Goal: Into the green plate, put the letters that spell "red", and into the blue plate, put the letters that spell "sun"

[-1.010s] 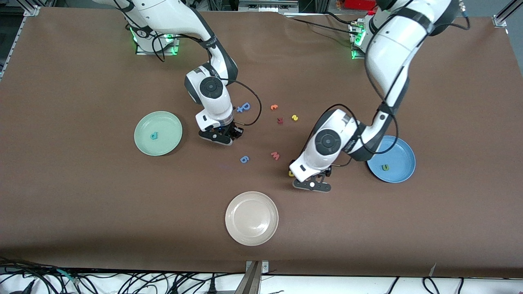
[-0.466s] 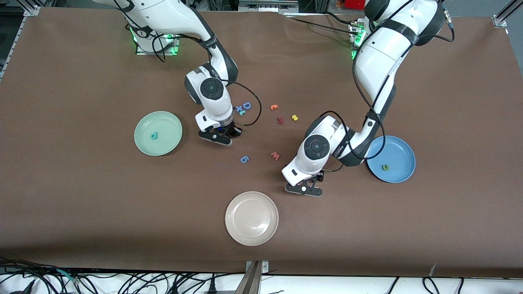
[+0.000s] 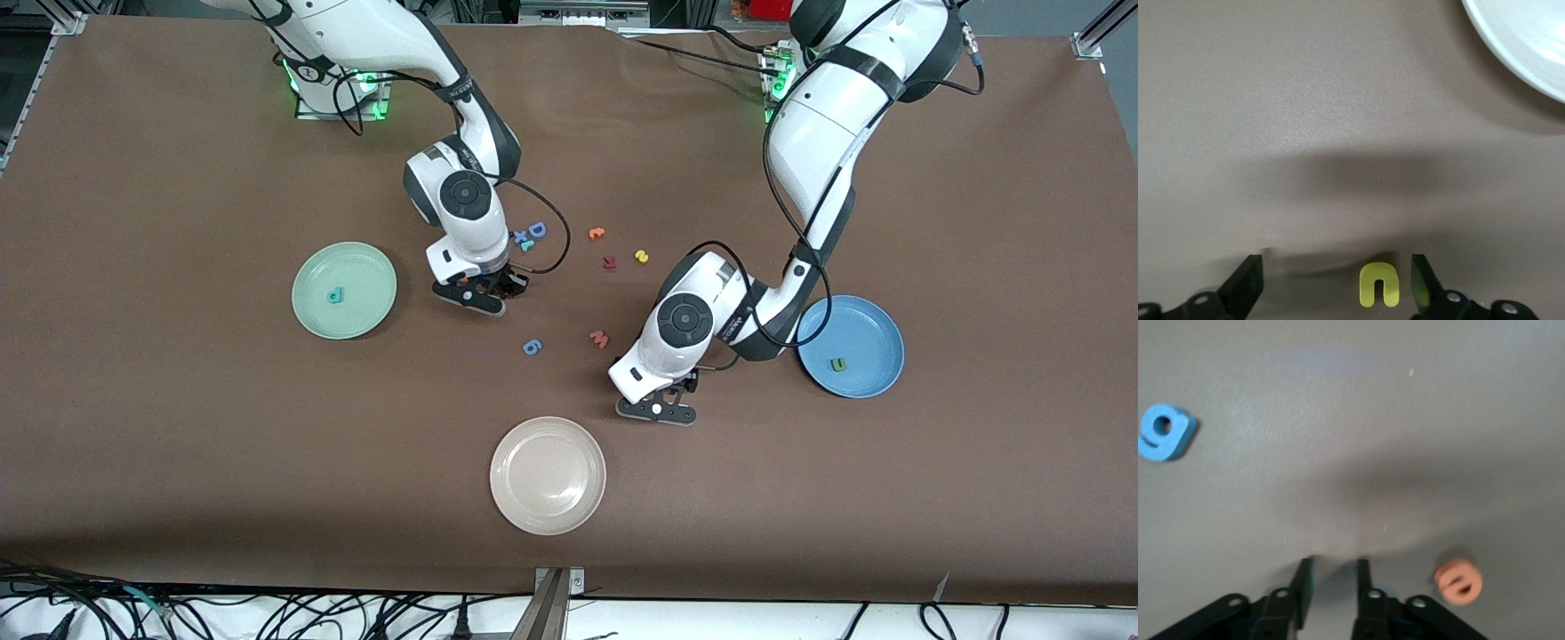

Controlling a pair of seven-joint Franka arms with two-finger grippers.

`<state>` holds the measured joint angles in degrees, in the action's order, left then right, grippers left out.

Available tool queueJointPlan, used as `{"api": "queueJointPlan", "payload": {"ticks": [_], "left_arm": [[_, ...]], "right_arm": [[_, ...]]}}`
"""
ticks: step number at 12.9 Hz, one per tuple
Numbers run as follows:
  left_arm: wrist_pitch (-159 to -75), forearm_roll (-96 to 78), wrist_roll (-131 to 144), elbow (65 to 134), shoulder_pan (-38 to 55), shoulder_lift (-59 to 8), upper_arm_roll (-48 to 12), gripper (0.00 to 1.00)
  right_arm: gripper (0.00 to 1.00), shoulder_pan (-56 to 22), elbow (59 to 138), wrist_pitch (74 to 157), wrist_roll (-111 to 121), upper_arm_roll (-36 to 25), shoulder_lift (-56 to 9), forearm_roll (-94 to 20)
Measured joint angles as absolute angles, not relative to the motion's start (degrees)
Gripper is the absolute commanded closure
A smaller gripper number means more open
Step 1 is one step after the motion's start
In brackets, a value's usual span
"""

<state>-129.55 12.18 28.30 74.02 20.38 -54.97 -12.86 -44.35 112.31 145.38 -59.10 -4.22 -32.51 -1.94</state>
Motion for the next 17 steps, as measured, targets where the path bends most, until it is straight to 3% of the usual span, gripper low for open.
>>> {"api": "queueJointPlan", "payload": {"ticks": [3,6,8,9,12,17], "left_arm": [[-129.55,12.18,30.29,74.02,21.12,-55.08,-12.93,0.42],[-129.54,12.19,32.43,73.95,21.76,-55.13,-12.9,0.81],[-129.46,12.18,32.87,73.72,21.7,-55.12,-12.81,0.95],[-129.45,12.18,33.05,73.69,21.7,-55.12,-12.81,1.0],[-129.09,12.17,33.26,73.49,21.46,-55.11,-12.78,1.0],[-114.1,12.04,29.8,70.75,10.45,-52.02,-17.95,0.98]], "right_arm": [[0.42,-44.44,112.31,145.08,-63.1,-2.51,-32.25,-1.95],[0.46,-44.59,112.31,145.06,-70.02,0.49,-31.99,-1.95],[0.46,-44.66,112.31,144.88,-72.33,1.52,-31.93,-1.95],[0.46,-44.66,112.34,144.63,-72.8,1.86,-31.93,-1.95],[0.46,-44.66,112.46,143.02,-73.12,2.05,-31.93,-1.95],[0.46,-44.8,112.9,141.21,-73.12,2.15,-31.93,-1.93]]}}
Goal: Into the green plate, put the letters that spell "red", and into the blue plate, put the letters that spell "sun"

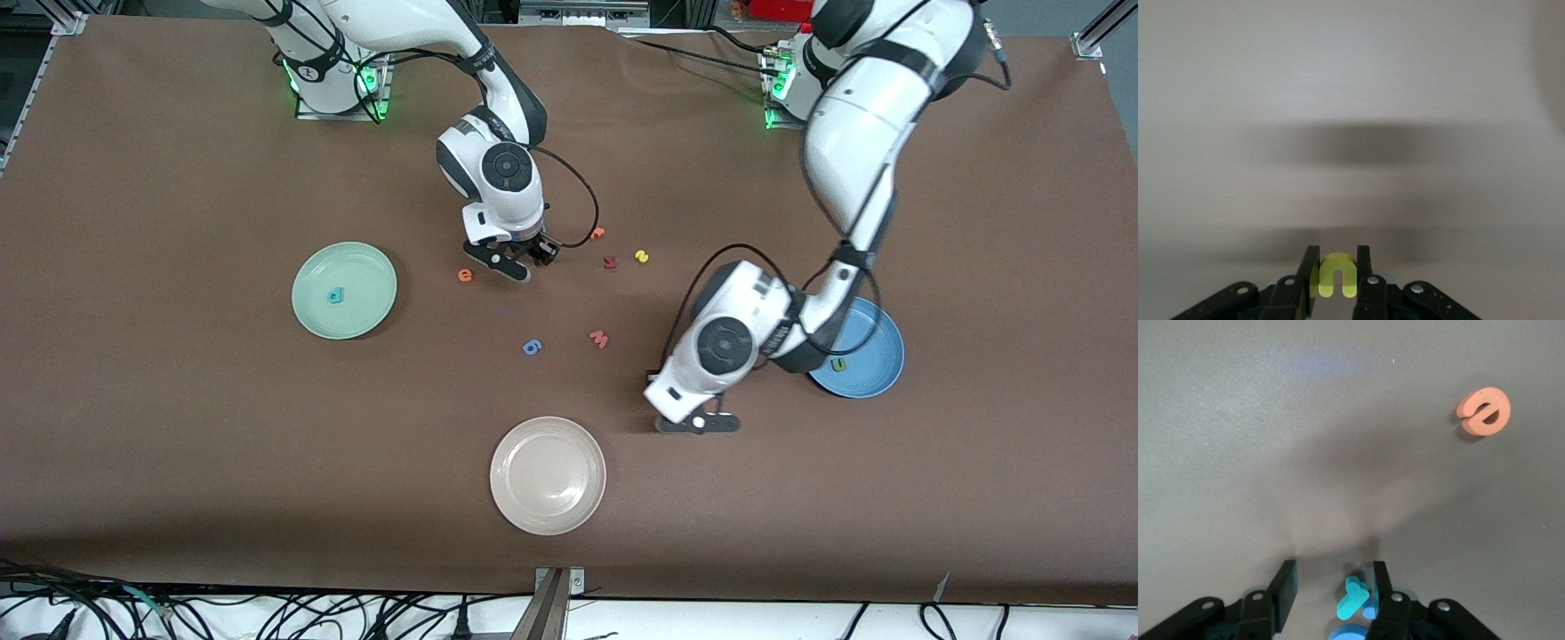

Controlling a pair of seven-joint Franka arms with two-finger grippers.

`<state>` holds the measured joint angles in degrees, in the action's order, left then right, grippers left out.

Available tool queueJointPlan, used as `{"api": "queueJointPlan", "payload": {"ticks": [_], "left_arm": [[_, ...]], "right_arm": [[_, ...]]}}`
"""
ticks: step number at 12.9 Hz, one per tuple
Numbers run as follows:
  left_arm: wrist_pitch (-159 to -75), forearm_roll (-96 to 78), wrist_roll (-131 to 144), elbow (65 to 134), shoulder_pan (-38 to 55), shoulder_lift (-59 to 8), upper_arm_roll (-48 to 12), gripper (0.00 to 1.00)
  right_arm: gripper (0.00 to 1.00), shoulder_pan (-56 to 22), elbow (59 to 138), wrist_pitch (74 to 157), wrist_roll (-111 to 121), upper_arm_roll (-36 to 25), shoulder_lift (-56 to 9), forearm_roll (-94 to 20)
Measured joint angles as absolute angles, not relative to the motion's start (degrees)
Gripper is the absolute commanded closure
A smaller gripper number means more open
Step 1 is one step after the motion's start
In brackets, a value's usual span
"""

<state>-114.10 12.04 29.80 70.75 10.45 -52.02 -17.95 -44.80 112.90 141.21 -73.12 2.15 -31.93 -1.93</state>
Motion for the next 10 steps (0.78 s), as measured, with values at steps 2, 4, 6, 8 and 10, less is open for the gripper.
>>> {"api": "queueJointPlan", "payload": {"ticks": [2,4,6,8,10], "left_arm": [[-108.08,12.01,25.08,70.7,4.44,-49.73,-20.01,0.97],[-103.53,12.01,22.3,70.7,0.42,-48.62,-20.18,0.93],[-99.72,12.01,18.06,70.74,-3.51,-48.58,-20.16,0.93],[-95.89,12.01,14.03,70.83,-6.87,-48.58,-20.12,0.92],[-93.3,13.0,9.39,71.43,-9.33,-48.58,-19.76,0.35]], "right_arm": [[0.46,-45.21,113.19,141.14,-73.12,2.19,-31.94,-1.93],[0.46,-45.94,113.27,141.02,-73.13,2.22,-31.92,-1.93],[0.47,-46.24,113.29,140.94,-73.13,2.22,-31.92,-1.92],[0.47,-46.24,113.29,140.89,-73.13,2.22,-31.91,-1.92],[0.47,-46.24,113.29,140.88,-73.13,2.19,-31.91,-1.92]]}}
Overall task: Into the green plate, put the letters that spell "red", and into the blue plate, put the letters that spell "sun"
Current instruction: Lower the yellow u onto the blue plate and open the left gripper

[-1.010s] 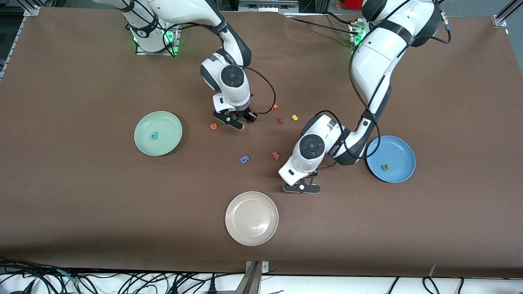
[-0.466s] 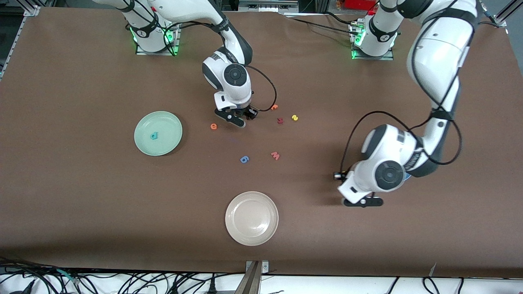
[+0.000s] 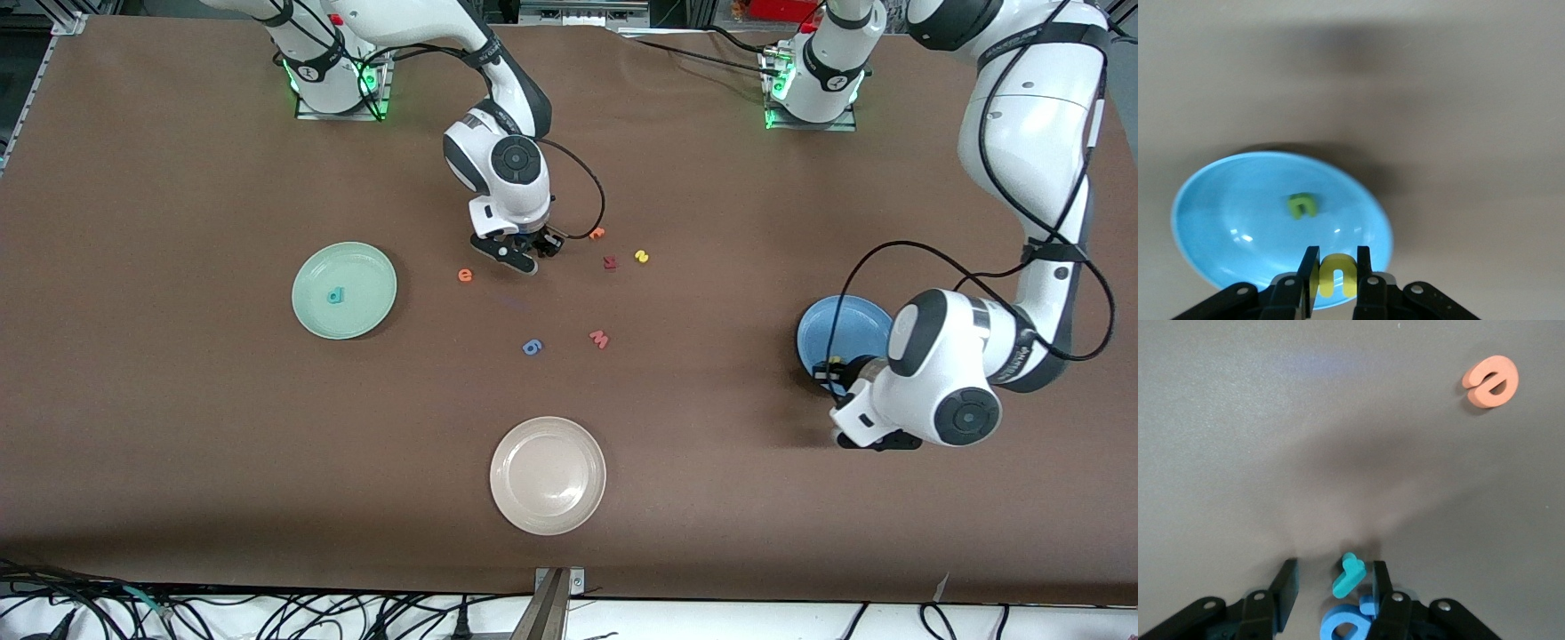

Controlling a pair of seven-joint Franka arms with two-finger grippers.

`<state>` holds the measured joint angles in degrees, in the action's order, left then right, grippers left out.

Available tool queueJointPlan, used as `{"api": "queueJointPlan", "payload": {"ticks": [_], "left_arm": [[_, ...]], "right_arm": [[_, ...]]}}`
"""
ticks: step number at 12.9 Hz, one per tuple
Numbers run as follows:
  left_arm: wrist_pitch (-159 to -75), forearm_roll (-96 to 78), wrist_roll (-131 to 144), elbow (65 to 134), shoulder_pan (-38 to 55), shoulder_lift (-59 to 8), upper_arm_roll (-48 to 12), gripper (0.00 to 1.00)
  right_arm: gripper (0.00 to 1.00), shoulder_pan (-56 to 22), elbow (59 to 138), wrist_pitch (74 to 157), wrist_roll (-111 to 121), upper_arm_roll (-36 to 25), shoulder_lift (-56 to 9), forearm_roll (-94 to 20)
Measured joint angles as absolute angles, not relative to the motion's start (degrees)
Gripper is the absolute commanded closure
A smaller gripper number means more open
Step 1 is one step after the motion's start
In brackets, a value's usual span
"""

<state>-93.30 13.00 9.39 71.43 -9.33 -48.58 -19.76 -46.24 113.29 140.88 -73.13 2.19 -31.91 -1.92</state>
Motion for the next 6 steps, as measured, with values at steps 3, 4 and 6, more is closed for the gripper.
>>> {"api": "queueJointPlan", "payload": {"ticks": [3,4,6], "left_arm": [[-92.88,13.75,3.95,72.5,-11.71,-48.6,-19.37,0.0],[-92.69,13.75,3.14,72.56,-12.18,-48.6,-19.37,0.0],[-92.31,13.75,3.65,72.56,-11.95,-48.6,-19.62,0.0]], "right_arm": [[0.47,-46.24,113.3,140.82,-73.12,1.94,-31.85,-1.91],[0.47,-46.23,113.3,140.52,-73.11,1.81,-31.8,-1.91],[0.47,-46.23,113.3,140.12,-73.1,1.65,-31.74,-1.89]]}}
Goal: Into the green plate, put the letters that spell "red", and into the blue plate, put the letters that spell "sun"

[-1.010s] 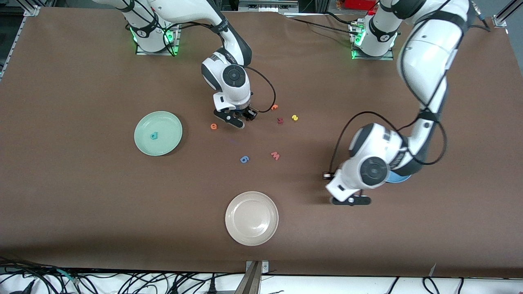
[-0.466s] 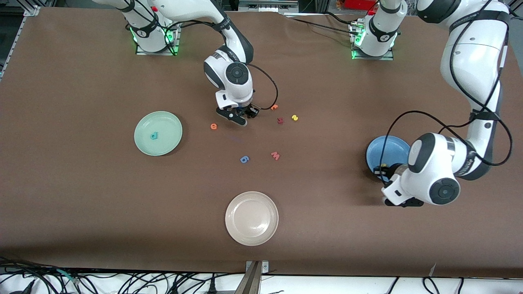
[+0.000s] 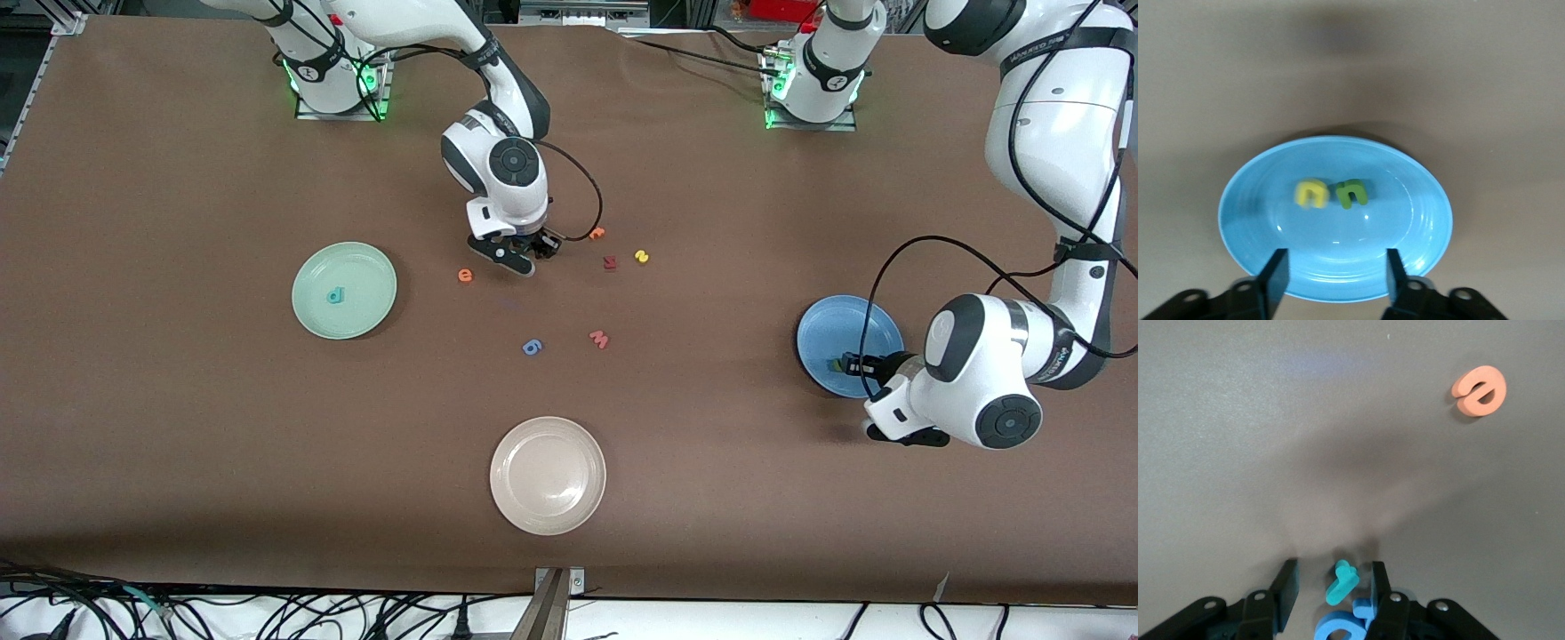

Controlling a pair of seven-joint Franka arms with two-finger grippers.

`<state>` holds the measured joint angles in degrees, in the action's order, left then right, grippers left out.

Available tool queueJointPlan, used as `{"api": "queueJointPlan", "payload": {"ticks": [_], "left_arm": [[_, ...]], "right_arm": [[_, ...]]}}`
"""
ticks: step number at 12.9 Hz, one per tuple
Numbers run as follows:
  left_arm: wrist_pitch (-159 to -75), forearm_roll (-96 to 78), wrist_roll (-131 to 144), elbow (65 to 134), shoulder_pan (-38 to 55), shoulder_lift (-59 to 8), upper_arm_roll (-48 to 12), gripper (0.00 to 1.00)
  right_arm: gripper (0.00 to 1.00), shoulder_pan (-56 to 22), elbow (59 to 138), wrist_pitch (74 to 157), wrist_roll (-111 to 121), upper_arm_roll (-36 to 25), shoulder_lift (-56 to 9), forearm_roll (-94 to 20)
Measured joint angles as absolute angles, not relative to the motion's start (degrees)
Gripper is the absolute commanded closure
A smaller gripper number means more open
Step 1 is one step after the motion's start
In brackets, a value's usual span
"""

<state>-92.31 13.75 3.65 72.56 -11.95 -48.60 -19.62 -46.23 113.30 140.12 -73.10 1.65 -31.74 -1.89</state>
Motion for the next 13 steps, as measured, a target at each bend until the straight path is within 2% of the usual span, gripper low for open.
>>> {"api": "queueJointPlan", "payload": {"ticks": [6,9,11,13], "left_arm": [[-92.28,7.63,19.73,73.02,-3.32,-48.58,-21.23,0.0],[-94.66,6.62,27.37,74.98,-3.01,-47.85,-25.22,0.0],[-100.21,6.62,31.67,79.73,-2.92,-45.73,-27.17,0.0],[-108.64,6.61,35.49,87.97,-2.84,-42.0,-28.47,0.0]], "right_arm": [[0.5,-46.23,113.36,139.85,-73.06,1.34,-31.83,-1.45],[0.54,-46.26,113.34,139.86,-73.05,1.38,-31.82,-1.39],[0.55,-46.48,113.33,139.87,-73.05,1.42,-31.82,-1.38],[0.55,-46.62,113.34,139.9,-73.05,1.42,-31.83,-1.37]]}}
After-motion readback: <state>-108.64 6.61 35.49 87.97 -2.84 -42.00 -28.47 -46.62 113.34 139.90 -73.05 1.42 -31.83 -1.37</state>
